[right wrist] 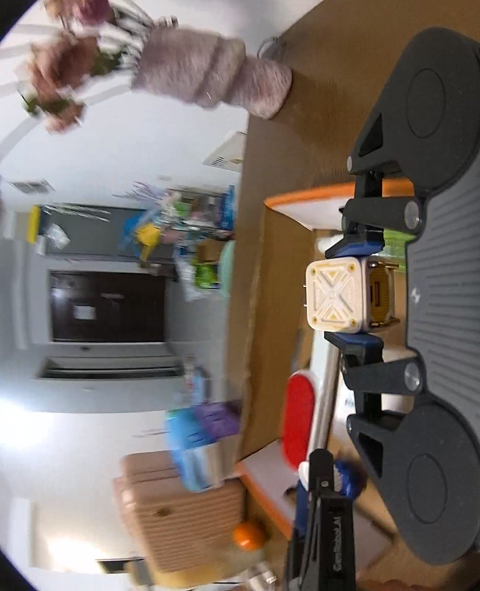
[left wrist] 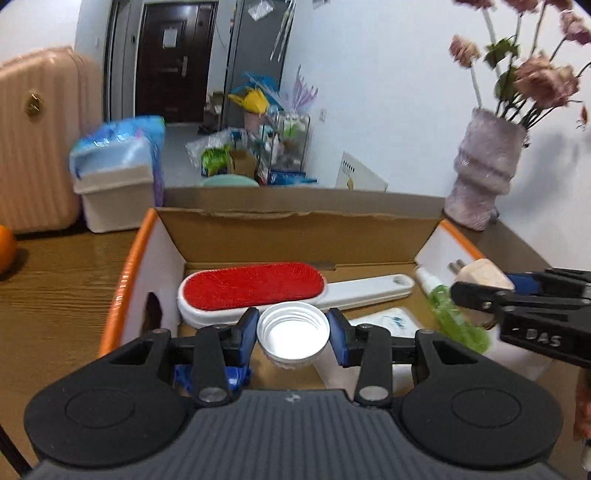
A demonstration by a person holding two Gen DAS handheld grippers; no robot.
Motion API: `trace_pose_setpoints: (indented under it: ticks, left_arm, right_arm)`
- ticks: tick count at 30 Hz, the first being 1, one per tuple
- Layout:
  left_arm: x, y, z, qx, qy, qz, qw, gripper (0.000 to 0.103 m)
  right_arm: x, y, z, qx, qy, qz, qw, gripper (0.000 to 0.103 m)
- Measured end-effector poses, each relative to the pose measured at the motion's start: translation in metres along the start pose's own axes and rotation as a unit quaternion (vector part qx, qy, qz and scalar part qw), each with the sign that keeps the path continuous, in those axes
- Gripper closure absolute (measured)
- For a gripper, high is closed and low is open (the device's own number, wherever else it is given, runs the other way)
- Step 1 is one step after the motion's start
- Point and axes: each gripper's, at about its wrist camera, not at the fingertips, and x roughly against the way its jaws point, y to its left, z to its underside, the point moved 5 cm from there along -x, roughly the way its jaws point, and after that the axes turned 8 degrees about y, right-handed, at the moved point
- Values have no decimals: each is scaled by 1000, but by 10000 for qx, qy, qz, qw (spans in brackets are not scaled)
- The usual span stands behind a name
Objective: Organize rigid objects
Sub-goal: 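Carry the cap and cream box into the box and open both tools, then withdraw both tools from the box back over the table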
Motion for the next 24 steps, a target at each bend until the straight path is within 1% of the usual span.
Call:
trace_pose_setpoints:
  ticks: [2, 4, 5, 6, 7, 8, 10, 11, 12, 17, 22, 24]
  left_arm:
    - [-14, 3, -2, 59, 54, 13, 10000, 62]
    - [-18, 6, -4, 158, 67, 106, 9998, 62]
    - [-18, 5, -6, 78, 119, 94, 9999, 62]
    - [-17, 6, -6, 58, 57, 22, 10000, 61]
    - [-14, 8, -5, 65, -18, -108, 9999, 59]
    - [-13, 8, -3, 37, 3, -127, 9999, 55]
    - [-13, 10, -2, 56, 81, -10, 10000, 53]
    - [-13, 11, -2, 81, 97, 34, 9999, 53]
    - [-13, 11, -2, 87, 109, 37, 9999, 52]
    - [-12, 10, -3, 81, 95, 41, 9999, 47]
    - [-12, 9, -3, 99, 84, 74, 9999, 47]
    - [-12, 10, -4, 121, 110, 85, 9998, 43]
  right_arm:
    - [-22, 2, -2, 89, 265, 19, 9996, 65]
    - [-38, 5, -2, 184, 423, 44, 9989, 65]
    - [-43, 6, -2, 190, 473, 4, 9987, 65]
    - [-46, 7, -5, 165, 524, -51, 9985, 65]
    - [-46, 8, -7, 147, 525, -85, 9985, 65]
    - [-46, 10, -7, 155, 536, -98, 9984, 65]
    - [-46, 10, -7, 207, 514, -36, 9985, 64]
    - [-44, 9, -8, 197, 447, -7, 9988, 54]
    - [-42, 9, -8, 175, 414, 18, 9990, 48]
    - [-39, 9, -9, 175, 342, 14, 9993, 46]
    - [-37, 13, -12, 251, 304, -29, 9992, 43]
    - [-35, 14, -13, 256, 274, -15, 9993, 43]
